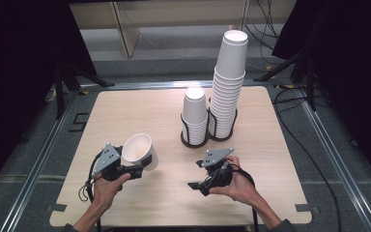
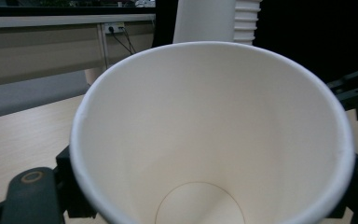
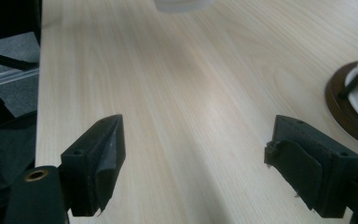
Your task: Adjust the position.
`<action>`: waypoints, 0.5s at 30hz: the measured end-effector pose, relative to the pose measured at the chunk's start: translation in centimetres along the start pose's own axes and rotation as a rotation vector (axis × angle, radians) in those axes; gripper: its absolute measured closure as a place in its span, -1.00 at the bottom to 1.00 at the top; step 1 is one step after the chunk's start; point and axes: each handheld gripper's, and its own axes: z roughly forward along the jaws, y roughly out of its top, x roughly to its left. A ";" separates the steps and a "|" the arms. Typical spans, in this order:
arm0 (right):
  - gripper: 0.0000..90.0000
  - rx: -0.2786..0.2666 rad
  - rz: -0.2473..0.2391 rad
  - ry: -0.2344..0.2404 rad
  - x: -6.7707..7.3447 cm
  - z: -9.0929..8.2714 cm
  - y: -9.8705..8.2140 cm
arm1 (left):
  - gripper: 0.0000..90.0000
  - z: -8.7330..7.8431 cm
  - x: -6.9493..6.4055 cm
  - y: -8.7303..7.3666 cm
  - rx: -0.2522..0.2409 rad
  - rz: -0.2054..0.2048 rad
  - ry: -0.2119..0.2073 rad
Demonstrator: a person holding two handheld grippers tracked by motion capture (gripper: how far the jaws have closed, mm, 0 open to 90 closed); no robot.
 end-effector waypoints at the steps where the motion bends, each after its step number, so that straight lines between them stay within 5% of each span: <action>1: -0.58 0.001 0.003 -0.007 -0.1 0.0 -0.2 | -0.62 0.1 0.2 0.0 0.004 0.003 0.009; 5: -0.60 0.008 0.017 -0.030 -0.2 -0.4 -0.6 | -0.61 0.7 1.3 0.2 -0.013 -0.010 0.038; 15: -0.59 0.034 -0.001 -0.096 0.1 -0.9 -1.3 | -0.62 1.8 3.6 0.1 0.032 -0.028 0.103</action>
